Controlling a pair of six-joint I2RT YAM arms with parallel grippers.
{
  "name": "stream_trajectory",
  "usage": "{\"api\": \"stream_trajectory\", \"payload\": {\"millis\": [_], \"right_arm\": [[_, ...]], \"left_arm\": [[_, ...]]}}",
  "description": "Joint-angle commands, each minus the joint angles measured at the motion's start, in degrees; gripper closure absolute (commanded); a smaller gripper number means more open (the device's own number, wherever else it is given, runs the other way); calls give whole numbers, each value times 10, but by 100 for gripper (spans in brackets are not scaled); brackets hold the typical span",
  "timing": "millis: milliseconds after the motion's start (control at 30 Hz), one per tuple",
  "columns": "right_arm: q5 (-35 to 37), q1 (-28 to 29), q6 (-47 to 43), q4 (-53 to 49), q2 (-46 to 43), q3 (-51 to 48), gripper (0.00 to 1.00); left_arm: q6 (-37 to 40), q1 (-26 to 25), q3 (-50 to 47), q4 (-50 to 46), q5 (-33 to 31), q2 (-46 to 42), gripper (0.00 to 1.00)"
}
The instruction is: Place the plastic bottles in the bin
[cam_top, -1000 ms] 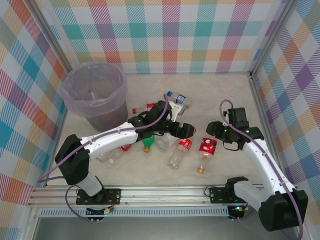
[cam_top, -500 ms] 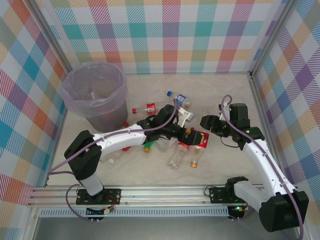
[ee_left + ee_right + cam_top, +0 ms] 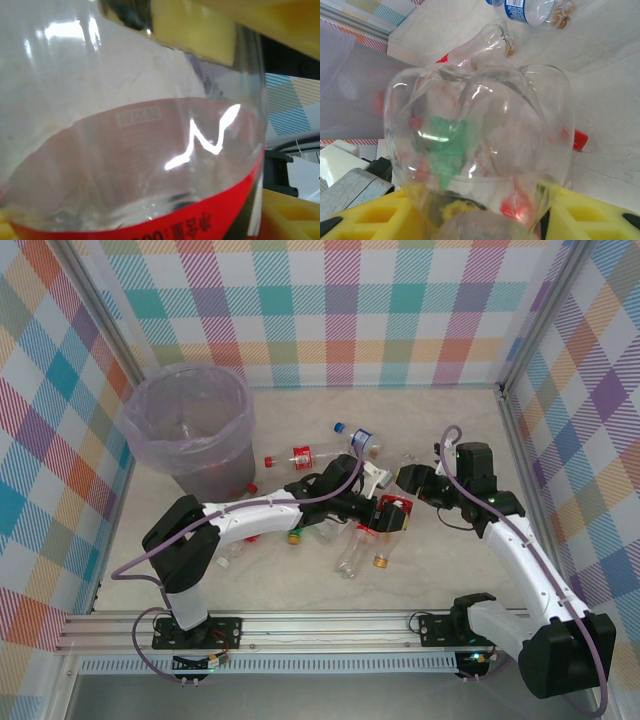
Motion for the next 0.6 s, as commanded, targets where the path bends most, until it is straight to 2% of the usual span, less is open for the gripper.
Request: {"api": "stream_trajectory", "payload": {"millis": [0,67,167,267,333,467,567], "right_arm": [[-5,5,0,-9,2,18,39],[27,5,-18,-60,-4,39,32],[116,5,-48,-169,-20,95,24],[172,5,-76,-236,-37,157,19],[183,5,-82,-256,-39,196,17],[197,5,-44,-228,-46,233,16],[190,5,4,-118,-83,175,16]], "left_arm": [[5,-4,17,16,-5,2,31],[13,-4,23,2,-12,2,32],[28,2,30,-21,-21,-4,31],[25,23,36,-24,-13,-6,32],[27,37,45,-32,-15,-10,33],[53,55,87,-78,-28,-21,35],[99,70,154,-158,-45,-30,36]]}}
